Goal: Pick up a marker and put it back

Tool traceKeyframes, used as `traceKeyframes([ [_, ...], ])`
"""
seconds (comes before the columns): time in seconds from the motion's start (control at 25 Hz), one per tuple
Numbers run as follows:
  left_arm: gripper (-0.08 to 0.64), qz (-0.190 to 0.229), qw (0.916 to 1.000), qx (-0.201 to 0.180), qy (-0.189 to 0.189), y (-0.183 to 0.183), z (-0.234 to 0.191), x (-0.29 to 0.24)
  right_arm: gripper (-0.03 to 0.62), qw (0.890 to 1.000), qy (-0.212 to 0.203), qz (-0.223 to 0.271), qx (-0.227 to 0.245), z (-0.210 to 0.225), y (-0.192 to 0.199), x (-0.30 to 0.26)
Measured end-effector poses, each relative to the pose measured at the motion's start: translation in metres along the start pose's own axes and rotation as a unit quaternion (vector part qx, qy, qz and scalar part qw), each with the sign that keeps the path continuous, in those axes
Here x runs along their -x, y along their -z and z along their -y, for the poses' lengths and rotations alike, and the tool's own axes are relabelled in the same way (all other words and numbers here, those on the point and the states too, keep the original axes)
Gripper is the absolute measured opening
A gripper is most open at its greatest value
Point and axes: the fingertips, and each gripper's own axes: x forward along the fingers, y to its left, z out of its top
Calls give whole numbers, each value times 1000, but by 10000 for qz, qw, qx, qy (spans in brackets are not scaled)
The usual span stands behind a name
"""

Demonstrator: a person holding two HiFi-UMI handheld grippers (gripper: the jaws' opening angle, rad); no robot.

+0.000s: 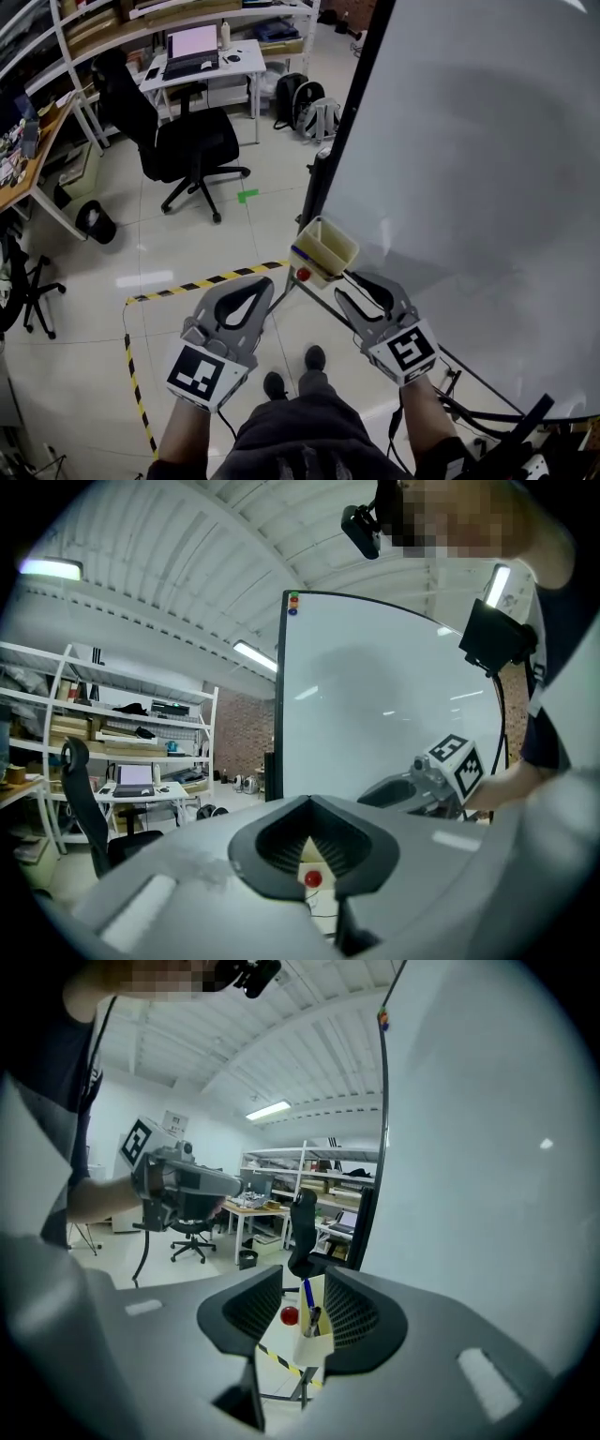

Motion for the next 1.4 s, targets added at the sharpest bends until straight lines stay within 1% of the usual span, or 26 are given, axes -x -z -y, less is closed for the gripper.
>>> traceKeyframes([
  [0.16,6,-125,9999,73,-89,4,-8,-8,132,9996,-62,-242,-122,7,27,-19],
  [0.28,6,-192,9996,151,-164,12,-14,-12,132,9993,-149,-343,-56,7,43,-31],
  [0.44,6,-355,9987,246,-254,29,-24,-18,132,9989,-251,-374,-129,6,57,-44],
  [0.6,6,-445,9983,297,-231,39,-27,-24,132,9986,-284,-440,-81,5,67,-51],
  [0.76,6,-487,9981,319,-196,41,-27,-25,132,9987,-280,-418,-72,4,70,-53],
  [0.88,6,-515,9980,323,-181,43,-29,-26,130,9991,-182,-360,-102,4,71,-53],
  [0.96,6,-522,9981,300,-150,45,-29,-27,104,9992,-74,-362,-164,5,74,-53],
  [1.04,6,-520,9982,287,-124,44,-28,-27,46,9992,12,-393,-107,6,76,-52],
  [1.08,6,-515,9982,286,-115,44,-28,-26,37,9992,45,-395,-109,6,77,-52],
  [1.2,6,-501,9983,279,-99,41,-28,-24,37,9991,101,-359,-204,5,74,-52],
  [1.32,6,-501,9983,269,-103,40,-28,-22,39,9993,82,-362,25,4,69,-52],
  [1.4,6,-495,9983,265,-129,40,-28,-19,40,9994,83,-321,29,3,65,-52],
])
